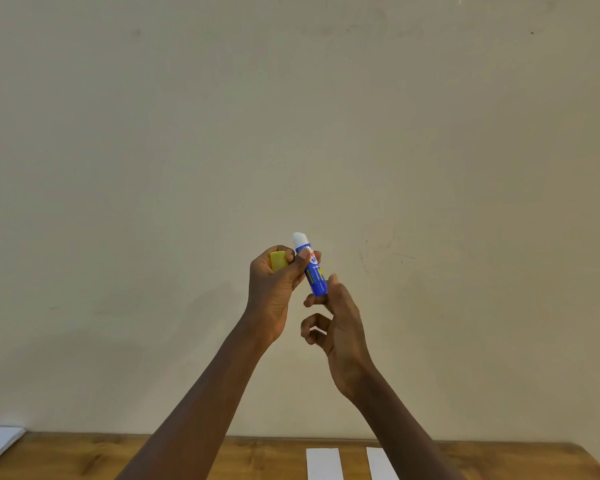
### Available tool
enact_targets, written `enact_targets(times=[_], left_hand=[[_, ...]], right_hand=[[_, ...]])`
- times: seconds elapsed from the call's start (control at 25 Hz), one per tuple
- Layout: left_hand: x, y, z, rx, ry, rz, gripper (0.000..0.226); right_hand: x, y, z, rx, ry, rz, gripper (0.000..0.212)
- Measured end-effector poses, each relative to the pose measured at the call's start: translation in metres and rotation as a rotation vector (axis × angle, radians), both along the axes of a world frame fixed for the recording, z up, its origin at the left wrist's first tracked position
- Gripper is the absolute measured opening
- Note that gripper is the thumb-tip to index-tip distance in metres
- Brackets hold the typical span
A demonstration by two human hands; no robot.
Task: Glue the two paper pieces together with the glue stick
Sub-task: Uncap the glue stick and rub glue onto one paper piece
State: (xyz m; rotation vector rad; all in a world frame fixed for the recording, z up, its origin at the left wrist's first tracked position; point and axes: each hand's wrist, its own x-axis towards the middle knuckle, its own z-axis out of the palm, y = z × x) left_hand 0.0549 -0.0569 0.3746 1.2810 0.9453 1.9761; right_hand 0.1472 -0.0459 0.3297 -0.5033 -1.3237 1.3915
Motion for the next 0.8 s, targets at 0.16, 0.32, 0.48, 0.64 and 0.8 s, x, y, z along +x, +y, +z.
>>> enact_targets(times=[0.16, 0.32, 0.48, 0.64, 0.8], left_hand=[[0.001, -0.001, 0.006, -0.001, 0.111, 0.105, 0.021], [0.002, -0.002, 0.003, 0.044, -0.010, -0.074, 0.020], [0.002, -0.002, 0.004, 0.056, 0.051, -0.009, 0.019], [0.001, -0.004, 0.008, 0.062, 0.078, -0.009, 0.021], [-0.001, -0.004, 0.007, 0.079, 0.044, -0.054, 0.022]], right_hand=[[0.000, 0.003, 0.003, 0.263, -0.140, -0.269, 0.018], [0.002, 0.000, 0.006, -0.139, 0.120, 0.098, 0.037], [0.003, -0.001, 0.003, 0.021, 0.025, -0.015, 0.031], [0.002, 0.000, 0.009, 0.329, -0.147, -0.264, 0.016], [0.005, -0.002, 0.011, -0.010, 0.044, 0.175, 0.043]])
